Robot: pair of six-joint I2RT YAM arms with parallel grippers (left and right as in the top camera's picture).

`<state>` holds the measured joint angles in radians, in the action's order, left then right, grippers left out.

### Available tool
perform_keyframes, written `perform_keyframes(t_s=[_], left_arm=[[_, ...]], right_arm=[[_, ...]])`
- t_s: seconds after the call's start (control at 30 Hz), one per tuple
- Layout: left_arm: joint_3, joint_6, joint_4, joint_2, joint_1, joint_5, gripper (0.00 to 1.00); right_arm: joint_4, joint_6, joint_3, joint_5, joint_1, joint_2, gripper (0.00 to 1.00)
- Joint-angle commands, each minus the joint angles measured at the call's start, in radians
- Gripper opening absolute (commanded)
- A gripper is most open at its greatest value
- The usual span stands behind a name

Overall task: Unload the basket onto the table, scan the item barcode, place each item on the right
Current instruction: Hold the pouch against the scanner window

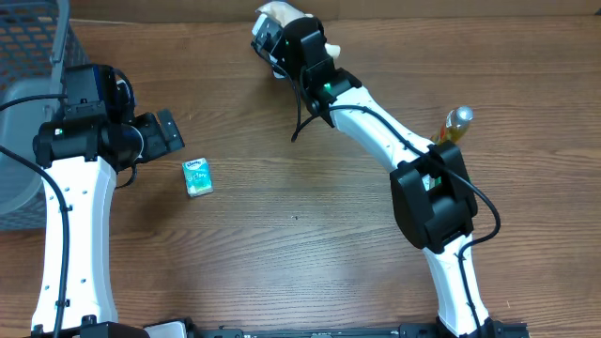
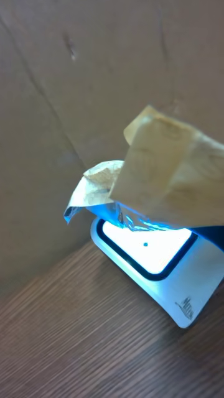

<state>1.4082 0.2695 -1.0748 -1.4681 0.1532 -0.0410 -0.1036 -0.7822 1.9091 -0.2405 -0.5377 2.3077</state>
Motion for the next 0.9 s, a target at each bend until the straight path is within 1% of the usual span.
perform_keyframes(t_s=[0.0,0.27,0.5,0.67,0.77,0.87], left_arm=[[0.014,0.007,0.001,0.008,0.003,-0.010,0.99],[0.014,0.007,0.001,0.008,0.003,-0.010,1.00],[0.014,0.007,0.001,0.008,0.003,-0.010,0.99],[0.014,0.007,0.001,0.008,0.003,-0.010,1.00],[0.014,0.007,0.001,0.008,0.003,-0.010,1.00],[0.014,0.007,0.001,0.008,0.003,-0.010,1.00]], right_arm=[[0.010,0.026,0.014,-0.002,-0.024,-0.008,0.04],[0.103,0.026,0.015,-0.014,-0.040,-0.009,0.04],[0.093,0.029,0.016,-0.032,-0.056,-0.024,0.04],[0.084,0.127,0.016,-0.028,-0.062,-0.030,0.04],[0.052,0.134,0.016,-0.028,-0.063,-0.030,0.04],[0.007,0.180,0.016,-0.028,-0.063,-0.030,0.04]])
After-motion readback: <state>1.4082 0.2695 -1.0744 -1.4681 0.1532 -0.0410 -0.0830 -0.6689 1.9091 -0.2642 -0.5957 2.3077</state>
